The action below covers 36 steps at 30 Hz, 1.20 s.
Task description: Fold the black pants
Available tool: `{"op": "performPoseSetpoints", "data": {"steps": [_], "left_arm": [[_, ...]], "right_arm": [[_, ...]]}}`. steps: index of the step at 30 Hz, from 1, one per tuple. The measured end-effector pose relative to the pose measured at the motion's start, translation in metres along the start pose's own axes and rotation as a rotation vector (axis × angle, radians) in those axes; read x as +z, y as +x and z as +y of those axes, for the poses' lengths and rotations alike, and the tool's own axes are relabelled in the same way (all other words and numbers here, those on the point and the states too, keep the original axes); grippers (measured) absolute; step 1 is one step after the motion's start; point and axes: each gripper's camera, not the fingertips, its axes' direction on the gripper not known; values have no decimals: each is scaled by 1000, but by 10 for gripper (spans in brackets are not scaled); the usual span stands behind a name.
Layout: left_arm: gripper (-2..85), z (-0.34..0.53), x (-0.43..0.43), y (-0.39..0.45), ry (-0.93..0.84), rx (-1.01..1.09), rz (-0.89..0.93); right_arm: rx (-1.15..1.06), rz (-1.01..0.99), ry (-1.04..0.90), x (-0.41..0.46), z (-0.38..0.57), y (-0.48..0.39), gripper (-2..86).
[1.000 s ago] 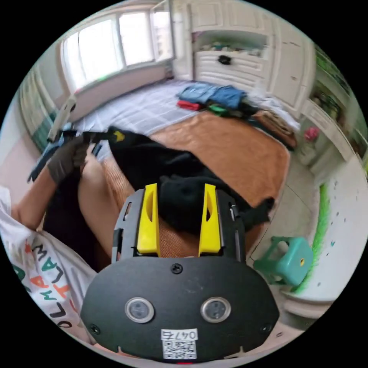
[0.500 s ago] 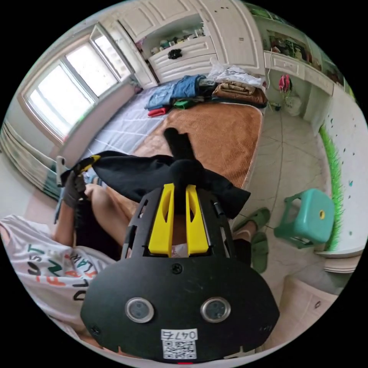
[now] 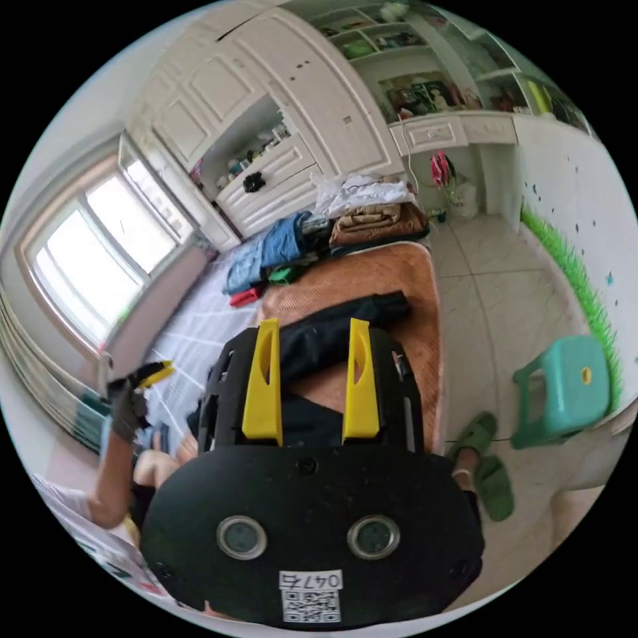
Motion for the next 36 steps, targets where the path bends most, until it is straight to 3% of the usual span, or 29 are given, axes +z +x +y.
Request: {"op": "performPoseSetpoints", "data": {"steps": [2,5,11,18,22,24,27,31,33,36], "left_arm": [[125,35,8,-26,-12,-20,-79],[124,69,36,-58,-80,-107,-81],[129,62,55,-84,-72,-229,-218],[139,61,107,-83,-209,-214,-176],[123,56,150,-78,-353,-125,-3],[111,53,170,-72,-423,-75,-17],[65,52,174,-54,-379,38,-45],[43,57,146,-61,-200,-13,-6],[42,59,142,-67,-177,-37,-27],[36,60,162,-75,-266,-52,-42]], "right_arm": [[-133,138,-51,-2,34,-6,90],[-183,187,-125,-3,78,-4,81],[-228,263,-279,3,133,-10,82],[-348,346,-447,34,131,-19,83],[-435,402,-556,73,117,-21,35],[-462,393,-574,82,105,-19,14],[-435,362,-553,72,70,-18,4],[-361,334,-367,34,26,-22,10],[-336,305,-411,41,22,-15,32],[-283,353,-626,64,33,11,77]]}}
